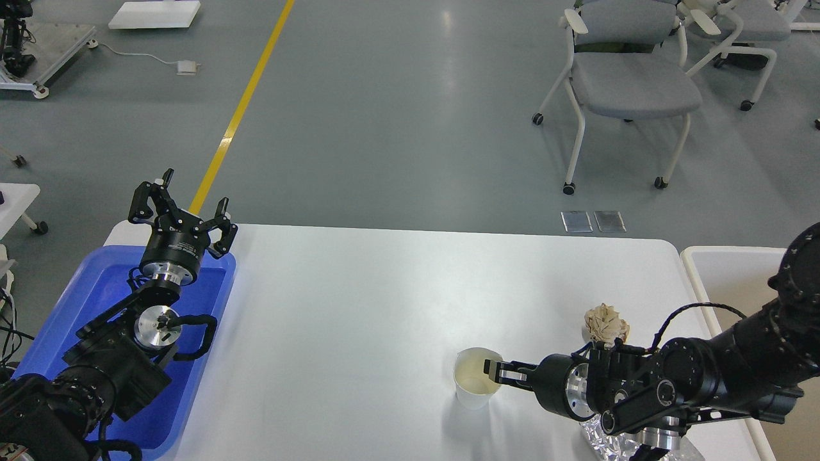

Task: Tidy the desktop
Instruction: 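Lower the open right gripper beside the white paper cup, then close the right gripper on the paper cup and lift it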

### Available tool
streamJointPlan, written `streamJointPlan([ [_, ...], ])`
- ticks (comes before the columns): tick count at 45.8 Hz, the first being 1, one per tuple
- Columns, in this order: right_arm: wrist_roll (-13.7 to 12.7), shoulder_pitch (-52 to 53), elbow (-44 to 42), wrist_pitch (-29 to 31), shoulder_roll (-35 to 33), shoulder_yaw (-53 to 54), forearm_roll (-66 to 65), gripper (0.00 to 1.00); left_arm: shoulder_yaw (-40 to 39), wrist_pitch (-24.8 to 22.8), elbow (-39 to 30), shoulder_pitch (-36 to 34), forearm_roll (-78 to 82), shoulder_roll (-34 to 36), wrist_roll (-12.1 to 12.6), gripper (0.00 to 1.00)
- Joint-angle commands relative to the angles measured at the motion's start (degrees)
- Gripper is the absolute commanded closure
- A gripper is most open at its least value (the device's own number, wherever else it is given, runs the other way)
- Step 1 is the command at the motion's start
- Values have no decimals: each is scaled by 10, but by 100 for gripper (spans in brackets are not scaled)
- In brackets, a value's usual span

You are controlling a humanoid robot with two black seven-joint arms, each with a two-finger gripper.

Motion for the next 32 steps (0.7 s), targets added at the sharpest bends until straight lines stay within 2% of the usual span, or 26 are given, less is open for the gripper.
streamJointPlan([
  [1, 1, 4, -2, 0, -6, -4, -7, 100, 0, 0, 0, 0, 0, 0, 0, 0],
  [16, 5, 12, 13, 1, -28, -2, -7, 100, 0, 0, 0, 0, 0, 0, 0, 0],
  [26, 14, 66, 73, 14, -94, 5, -29, 100, 0, 0, 0, 0, 0, 0, 0, 0],
  [32, 14, 120, 101, 59, -143, 7, -31, 100, 0, 0, 0, 0, 0, 0, 0, 0],
])
